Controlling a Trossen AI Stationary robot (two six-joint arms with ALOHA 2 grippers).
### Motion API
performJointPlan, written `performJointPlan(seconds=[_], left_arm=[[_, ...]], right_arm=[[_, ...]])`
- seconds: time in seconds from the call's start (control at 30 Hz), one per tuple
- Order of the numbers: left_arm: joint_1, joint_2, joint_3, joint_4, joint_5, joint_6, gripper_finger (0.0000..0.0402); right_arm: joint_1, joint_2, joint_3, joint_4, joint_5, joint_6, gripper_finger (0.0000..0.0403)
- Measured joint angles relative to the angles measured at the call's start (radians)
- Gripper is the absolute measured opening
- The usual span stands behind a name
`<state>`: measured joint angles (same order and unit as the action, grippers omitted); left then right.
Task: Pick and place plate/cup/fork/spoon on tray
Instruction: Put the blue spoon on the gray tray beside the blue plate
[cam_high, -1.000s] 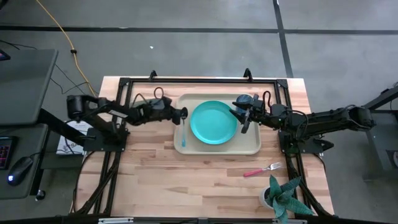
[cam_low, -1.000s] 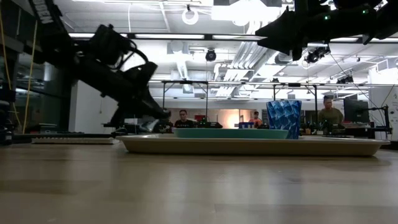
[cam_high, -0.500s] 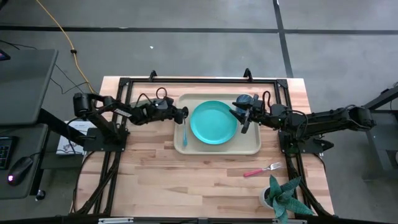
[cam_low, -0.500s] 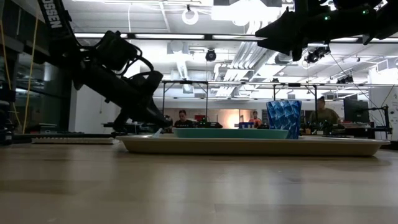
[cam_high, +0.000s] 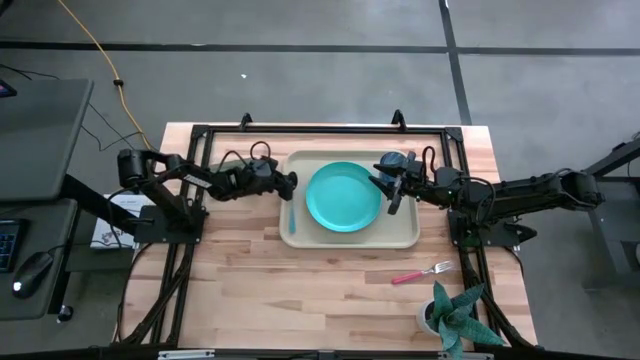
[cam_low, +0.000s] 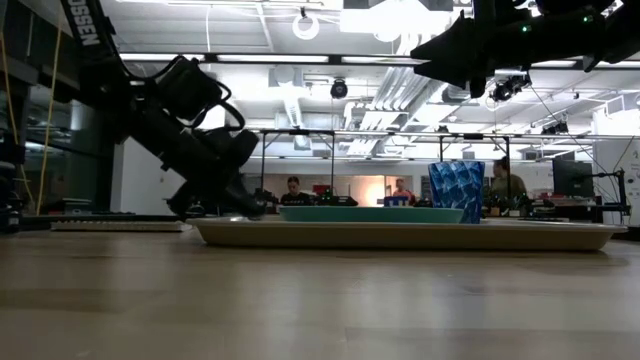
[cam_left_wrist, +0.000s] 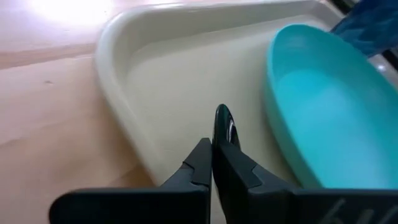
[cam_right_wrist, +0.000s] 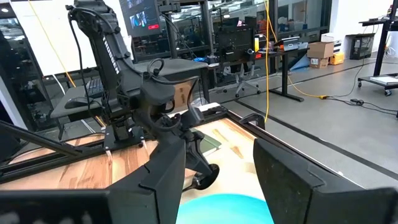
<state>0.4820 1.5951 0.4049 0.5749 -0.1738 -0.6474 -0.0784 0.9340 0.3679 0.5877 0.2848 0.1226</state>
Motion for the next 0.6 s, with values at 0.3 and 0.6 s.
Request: performJointPlan(seconds=[0.3, 0.6], left_arm=[[0.024, 0.0, 0.0, -0.021, 0.053, 0.055, 0.0], [0.043, 0.0, 0.0, -0.04, 0.069, 0.049, 0.0]], right_arm=[[0.0, 0.0, 0.0, 0.001, 0.0, 0.0, 0.0181], [0.0, 0.0, 0.0, 0.001, 0.0, 0.0, 0.0181]])
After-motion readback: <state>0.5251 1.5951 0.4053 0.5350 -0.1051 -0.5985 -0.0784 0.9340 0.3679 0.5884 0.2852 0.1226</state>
